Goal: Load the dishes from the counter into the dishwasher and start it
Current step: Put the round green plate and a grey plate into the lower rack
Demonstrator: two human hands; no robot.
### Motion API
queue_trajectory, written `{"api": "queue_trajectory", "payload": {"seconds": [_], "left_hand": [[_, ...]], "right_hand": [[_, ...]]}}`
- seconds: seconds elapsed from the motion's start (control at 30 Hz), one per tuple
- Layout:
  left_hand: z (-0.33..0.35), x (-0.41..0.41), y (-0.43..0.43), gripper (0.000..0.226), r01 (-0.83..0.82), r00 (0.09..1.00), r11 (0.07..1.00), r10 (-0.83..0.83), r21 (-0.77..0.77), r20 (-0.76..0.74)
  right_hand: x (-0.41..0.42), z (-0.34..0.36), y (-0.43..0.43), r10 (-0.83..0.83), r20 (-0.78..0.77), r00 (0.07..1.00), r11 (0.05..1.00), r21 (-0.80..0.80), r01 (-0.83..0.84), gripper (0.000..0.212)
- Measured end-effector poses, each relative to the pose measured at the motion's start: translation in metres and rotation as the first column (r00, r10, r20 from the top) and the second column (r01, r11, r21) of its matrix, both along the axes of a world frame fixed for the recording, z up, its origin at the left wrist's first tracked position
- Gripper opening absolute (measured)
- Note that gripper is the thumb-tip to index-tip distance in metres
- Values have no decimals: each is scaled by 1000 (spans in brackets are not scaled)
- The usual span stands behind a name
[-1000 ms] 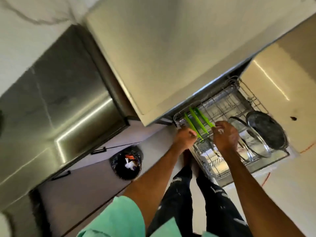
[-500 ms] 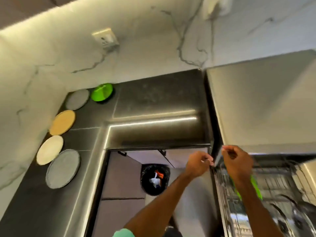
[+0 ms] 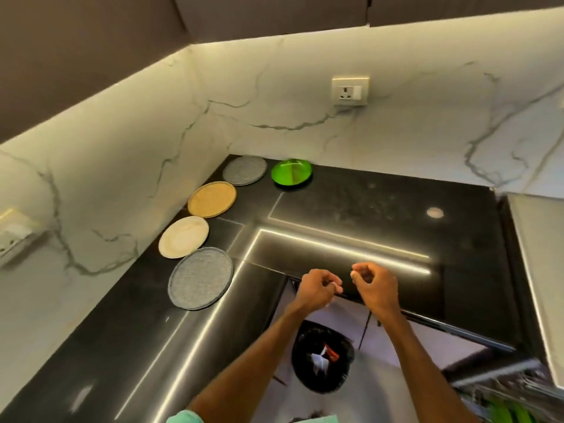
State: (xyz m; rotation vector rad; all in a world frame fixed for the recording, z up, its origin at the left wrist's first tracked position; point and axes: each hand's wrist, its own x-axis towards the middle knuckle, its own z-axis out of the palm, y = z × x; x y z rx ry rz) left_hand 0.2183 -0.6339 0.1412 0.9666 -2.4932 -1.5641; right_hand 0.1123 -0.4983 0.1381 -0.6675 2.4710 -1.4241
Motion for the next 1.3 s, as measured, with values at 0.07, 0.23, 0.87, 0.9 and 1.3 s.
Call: {"api": "queue_trajectory", "payload": {"seconds": [0.07,0.23,0.87,0.9,1.3], "left_hand": [[2,8,-29,19,-70,998,997,70,14,3],[-3,12,-84,14,-195,980,980,193,51,41],[-49,-46,-215,11,-573,801,819,553,25,229],[-54,-48,-222,10,-572,799,820,556,8,230],[-61,-69,-288,7,-538,826,843,524,18,207]], "right_hand": [[0,5,-30,38,2,999,999,9,-38,12],[-13,5,-81,111,45,993,992,52,-113,11],[-160,-24,-266,383,223,897,886,185,-424,15],[-165,-26,-276,384,236,893,883,188,-430,15],[-201,-48,-378,170,573,802,970,48,-239,26]]}}
